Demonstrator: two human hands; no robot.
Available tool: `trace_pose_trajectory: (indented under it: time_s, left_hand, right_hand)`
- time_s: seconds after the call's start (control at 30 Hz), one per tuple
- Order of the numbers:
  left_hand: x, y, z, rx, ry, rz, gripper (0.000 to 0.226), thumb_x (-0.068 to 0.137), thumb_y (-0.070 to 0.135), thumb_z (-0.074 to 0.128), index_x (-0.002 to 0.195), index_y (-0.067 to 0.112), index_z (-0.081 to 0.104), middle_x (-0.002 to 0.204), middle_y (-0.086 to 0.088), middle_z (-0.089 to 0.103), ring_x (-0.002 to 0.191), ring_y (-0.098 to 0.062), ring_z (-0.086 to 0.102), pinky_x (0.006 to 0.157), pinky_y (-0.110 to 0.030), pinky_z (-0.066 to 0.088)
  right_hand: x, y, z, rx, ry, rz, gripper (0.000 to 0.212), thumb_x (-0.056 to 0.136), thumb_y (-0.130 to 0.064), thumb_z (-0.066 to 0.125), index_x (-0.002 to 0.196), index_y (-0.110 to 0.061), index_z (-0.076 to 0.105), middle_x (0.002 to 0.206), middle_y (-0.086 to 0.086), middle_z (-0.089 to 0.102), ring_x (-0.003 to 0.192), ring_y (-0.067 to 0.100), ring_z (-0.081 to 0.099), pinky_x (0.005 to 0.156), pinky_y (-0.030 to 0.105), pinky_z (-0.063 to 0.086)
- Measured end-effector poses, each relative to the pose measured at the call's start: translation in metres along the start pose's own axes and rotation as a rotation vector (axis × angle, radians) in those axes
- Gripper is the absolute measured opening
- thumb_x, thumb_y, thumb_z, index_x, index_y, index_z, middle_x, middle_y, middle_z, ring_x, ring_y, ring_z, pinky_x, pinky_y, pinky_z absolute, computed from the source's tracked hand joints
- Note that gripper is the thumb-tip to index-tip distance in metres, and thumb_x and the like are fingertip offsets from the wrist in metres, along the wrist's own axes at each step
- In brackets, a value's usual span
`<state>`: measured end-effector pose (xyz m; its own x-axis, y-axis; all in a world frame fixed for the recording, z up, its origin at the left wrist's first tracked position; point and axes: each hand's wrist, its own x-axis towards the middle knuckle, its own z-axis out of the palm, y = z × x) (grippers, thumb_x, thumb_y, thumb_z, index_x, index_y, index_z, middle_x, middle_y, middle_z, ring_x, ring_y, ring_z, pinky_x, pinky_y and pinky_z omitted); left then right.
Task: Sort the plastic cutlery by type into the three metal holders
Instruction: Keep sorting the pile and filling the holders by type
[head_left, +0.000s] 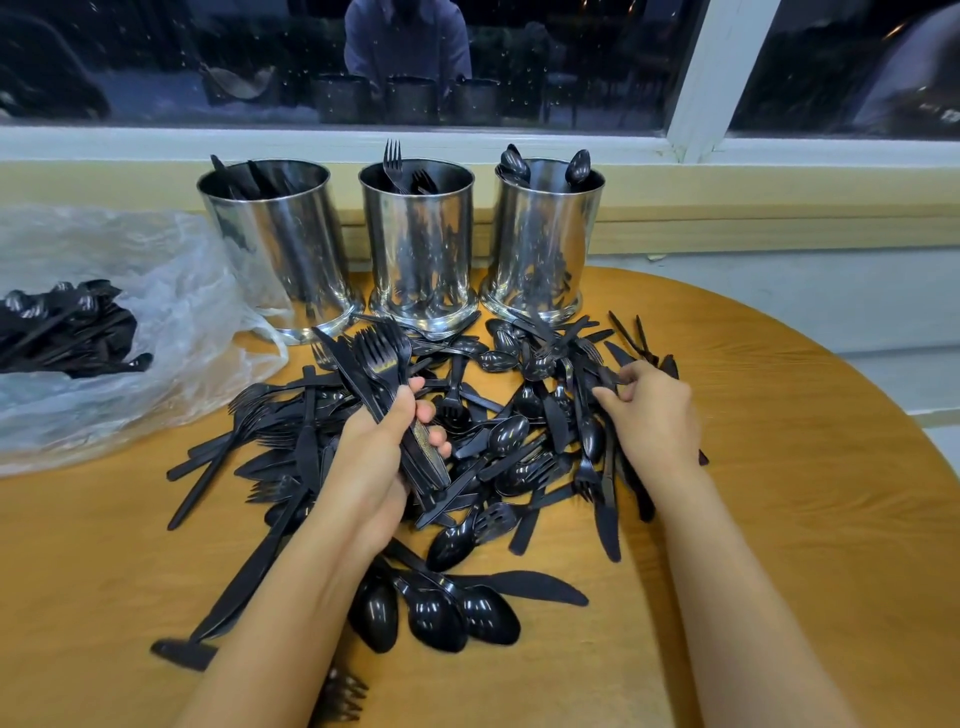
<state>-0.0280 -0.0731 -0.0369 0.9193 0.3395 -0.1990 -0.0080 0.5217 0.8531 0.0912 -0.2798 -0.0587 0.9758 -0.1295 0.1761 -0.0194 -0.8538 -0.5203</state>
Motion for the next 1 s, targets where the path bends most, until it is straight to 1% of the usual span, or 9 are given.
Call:
trace_pose_trajectory:
  time_s: [0.13,0.27,0.33,0.4,0.5,0.53,0.67,0.87,1.0]
  left_hand:
    - [-0.001,0.000,0.001,0.009,-0.004,-0.007,0.019,0.105,0.019,0.041,0.112,0.010,0.056,0.068,0.002,0.049,0.053,-0.011,0.048,0.053,-0.025,0.049]
    - [-0.001,0.001,0.001,0.014,-0.002,-0.012,0.019,0.105,0.019,0.041,0.113,0.010,0.056,0.068,0.001,0.049,0.053,-0.012,0.048,0.054,-0.026,0.049]
    - [-0.001,0.001,0.000,0.015,-0.004,-0.016,0.019,0.105,0.019,0.042,0.113,0.010,0.056,0.068,0.002,0.049,0.053,-0.012,0.048,0.055,-0.026,0.049]
    - [-0.001,0.001,0.000,0.022,0.001,-0.022,0.019,0.105,0.019,0.042,0.112,0.011,0.057,0.067,0.002,0.050,0.053,-0.012,0.049,0.055,-0.026,0.050]
    - [-0.001,0.001,0.000,0.021,0.007,-0.026,0.019,0.105,0.019,0.042,0.111,0.011,0.057,0.067,0.002,0.050,0.053,-0.012,0.049,0.055,-0.026,0.050]
    - [-0.001,0.001,0.000,0.021,0.008,-0.027,0.019,0.105,0.020,0.041,0.111,0.011,0.057,0.068,0.002,0.050,0.054,-0.012,0.049,0.056,-0.026,0.050]
    - [0.000,0.001,0.000,0.024,0.008,-0.032,0.019,0.105,0.020,0.042,0.112,0.012,0.057,0.067,0.003,0.050,0.054,-0.013,0.049,0.056,-0.027,0.050]
    - [0.001,0.001,-0.001,0.004,0.015,-0.034,0.019,0.105,0.020,0.041,0.111,0.011,0.057,0.068,0.002,0.049,0.054,-0.012,0.049,0.057,-0.027,0.050]
    - [0.001,0.001,-0.001,-0.010,0.015,-0.025,0.019,0.105,0.019,0.041,0.111,0.010,0.057,0.068,0.002,0.049,0.054,-0.012,0.048,0.057,-0.027,0.049]
  right_hand:
    - [-0.002,-0.002,0.001,0.066,-0.016,0.035,0.034,0.091,-0.028,0.067,0.123,-0.018,0.061,0.099,0.003,0.069,0.096,0.022,0.064,0.074,0.033,0.051]
    - [0.003,-0.002,-0.004,0.312,-0.032,0.081,0.033,0.092,-0.018,0.065,0.125,-0.018,0.063,0.092,-0.002,0.068,0.086,0.014,0.062,0.083,0.038,0.054]
    - [0.004,-0.005,-0.010,0.512,-0.013,0.084,0.030,0.093,-0.013,0.061,0.123,-0.018,0.063,0.086,-0.007,0.062,0.074,0.004,0.055,0.077,0.024,0.053]
    - [0.003,-0.009,-0.019,0.696,0.017,0.078,0.029,0.094,-0.011,0.059,0.122,-0.020,0.062,0.085,-0.012,0.056,0.074,-0.001,0.052,0.067,0.012,0.048]
    - [0.003,-0.012,-0.027,0.886,0.075,0.077,0.021,0.094,-0.013,0.060,0.113,-0.022,0.061,0.094,-0.008,0.060,0.088,0.008,0.056,0.078,0.018,0.049]
    - [0.003,-0.012,-0.027,0.923,0.107,0.079,0.019,0.094,-0.014,0.059,0.113,-0.020,0.060,0.096,-0.006,0.060,0.084,0.007,0.056,0.078,0.021,0.049]
    - [0.003,-0.014,-0.028,1.060,0.206,0.084,0.015,0.096,-0.014,0.057,0.111,-0.015,0.055,0.095,-0.004,0.056,0.050,-0.002,0.048,0.049,0.012,0.041]
    - [-0.003,-0.020,-0.034,1.175,0.376,-0.004,0.010,0.098,-0.009,0.052,0.105,-0.015,0.048,0.093,-0.004,0.054,0.052,0.005,0.047,0.047,0.017,0.040]
    - [-0.008,-0.026,-0.039,1.302,0.480,-0.061,0.015,0.100,-0.007,0.048,0.099,-0.019,0.040,0.092,-0.004,0.054,0.060,0.009,0.059,0.051,0.018,0.045]
